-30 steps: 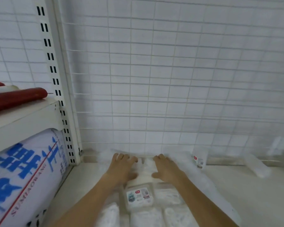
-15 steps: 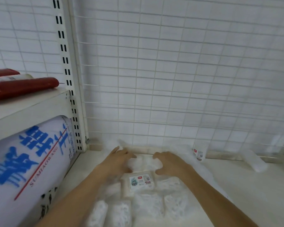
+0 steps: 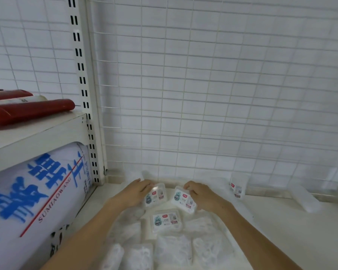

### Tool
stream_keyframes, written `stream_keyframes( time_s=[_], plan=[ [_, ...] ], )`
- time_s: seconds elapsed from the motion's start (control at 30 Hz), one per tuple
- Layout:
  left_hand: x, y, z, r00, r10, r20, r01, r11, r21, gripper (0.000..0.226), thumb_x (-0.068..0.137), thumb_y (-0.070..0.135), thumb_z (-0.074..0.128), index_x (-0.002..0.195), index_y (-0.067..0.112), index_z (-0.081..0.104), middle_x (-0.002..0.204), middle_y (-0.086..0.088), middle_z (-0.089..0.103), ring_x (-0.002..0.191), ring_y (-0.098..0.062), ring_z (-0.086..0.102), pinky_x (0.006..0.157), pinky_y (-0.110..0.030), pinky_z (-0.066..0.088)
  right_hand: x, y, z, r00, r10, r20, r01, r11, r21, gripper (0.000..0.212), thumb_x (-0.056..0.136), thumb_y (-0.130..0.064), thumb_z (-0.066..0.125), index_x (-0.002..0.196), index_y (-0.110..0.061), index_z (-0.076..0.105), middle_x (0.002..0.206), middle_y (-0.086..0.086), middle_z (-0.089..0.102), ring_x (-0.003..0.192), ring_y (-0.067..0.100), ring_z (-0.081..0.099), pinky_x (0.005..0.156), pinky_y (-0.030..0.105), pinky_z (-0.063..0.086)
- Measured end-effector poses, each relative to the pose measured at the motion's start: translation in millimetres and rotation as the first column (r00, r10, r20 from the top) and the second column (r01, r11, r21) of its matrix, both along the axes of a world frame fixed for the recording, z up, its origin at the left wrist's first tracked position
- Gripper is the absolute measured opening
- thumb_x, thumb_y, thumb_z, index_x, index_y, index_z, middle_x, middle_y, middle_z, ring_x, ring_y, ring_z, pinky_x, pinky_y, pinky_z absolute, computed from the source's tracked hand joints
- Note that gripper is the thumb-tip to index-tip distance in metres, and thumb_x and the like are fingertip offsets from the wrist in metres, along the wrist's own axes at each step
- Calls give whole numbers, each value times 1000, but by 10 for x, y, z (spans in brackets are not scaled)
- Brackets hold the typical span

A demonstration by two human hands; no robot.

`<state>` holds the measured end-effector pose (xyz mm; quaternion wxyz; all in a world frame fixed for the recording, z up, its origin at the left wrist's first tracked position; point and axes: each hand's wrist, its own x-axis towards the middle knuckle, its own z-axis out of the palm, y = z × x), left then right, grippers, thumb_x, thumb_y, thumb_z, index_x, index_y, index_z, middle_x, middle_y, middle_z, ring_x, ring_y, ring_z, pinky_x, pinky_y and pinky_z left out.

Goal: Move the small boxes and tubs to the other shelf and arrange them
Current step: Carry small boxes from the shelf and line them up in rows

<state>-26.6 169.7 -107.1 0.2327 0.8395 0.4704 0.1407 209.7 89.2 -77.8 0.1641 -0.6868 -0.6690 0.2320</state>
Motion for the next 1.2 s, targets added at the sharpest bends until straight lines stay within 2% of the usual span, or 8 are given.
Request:
stream_keyframes(
  time_s=[0.13,0.33,0.43,0.6,0.7,0.9,1.03,1.2],
  plan=[
    [30,53,-7,996,-43,-75,56,982,180,34,100,26,30,127,32,48,108,5,62,93,-12,49,83,-23,32,-31,56,-54,995,-2,96,2,1000,-3,40,94,-14,36,134,-15,42,132,9,44,113,22,50,85,28,48],
    [-12,-42,35,989,-51,-139,73,985,157,59,82,56,53,133,29,38,119,7,50,115,-9,40,112,-31,16,-99,-17,-102,996,25,88,-20,998,-59,52,89,-30,52,136,-14,35,130,9,42,115,23,48,96,34,43],
    [-35,-77,14,951,-45,-306,91,986,140,78,73,63,58,137,27,31,130,6,39,129,-8,29,117,-36,-2,-110,-27,-109,994,42,97,-32,995,-99,71,82,-36,64,140,-13,30,134,7,38,119,21,45,99,32,40],
    [19,-72,-21,938,-2,-345,47,991,122,53,73,62,55,112,26,48,125,3,43,125,-11,36,116,-36,-6,-161,9,-165,993,-36,113,46,995,-87,75,76,-31,71,138,-16,31,132,8,34,119,21,41,99,34,39],
    [27,-50,-35,940,7,-342,43,989,138,52,76,58,56,113,23,48,122,4,46,121,-11,40,115,-35,-5,-215,62,-244,987,-107,123,113,993,-45,72,75,-28,72,134,-11,35,131,9,37,118,22,43,98,33,41],
    [14,-75,-3,976,1,-219,47,976,214,72,73,49,64,135,25,36,130,5,45,127,-9,37,114,-35,-11,-284,-71,-189,973,-154,171,118,972,204,63,77,-16,68,132,-13,38,125,5,36,117,20,35,95,23,38],
    [-9,-72,105,998,-59,-19,61,981,183,71,69,19,70,133,17,39,125,2,41,119,-14,37,99,-18,24,-160,-355,63,977,-130,172,62,932,356,64,79,-15,65,136,-19,34,125,2,31,116,16,29,92,16,30],
    [163,-309,325,971,-180,155,152,972,178,68,69,8,73,128,22,42,113,4,36,111,-12,35,87,-14,28,298,-968,297,974,-203,104,139,890,434,66,77,-20,69,134,-21,35,120,-4,31,111,12,28,96,22,33]
  ],
)
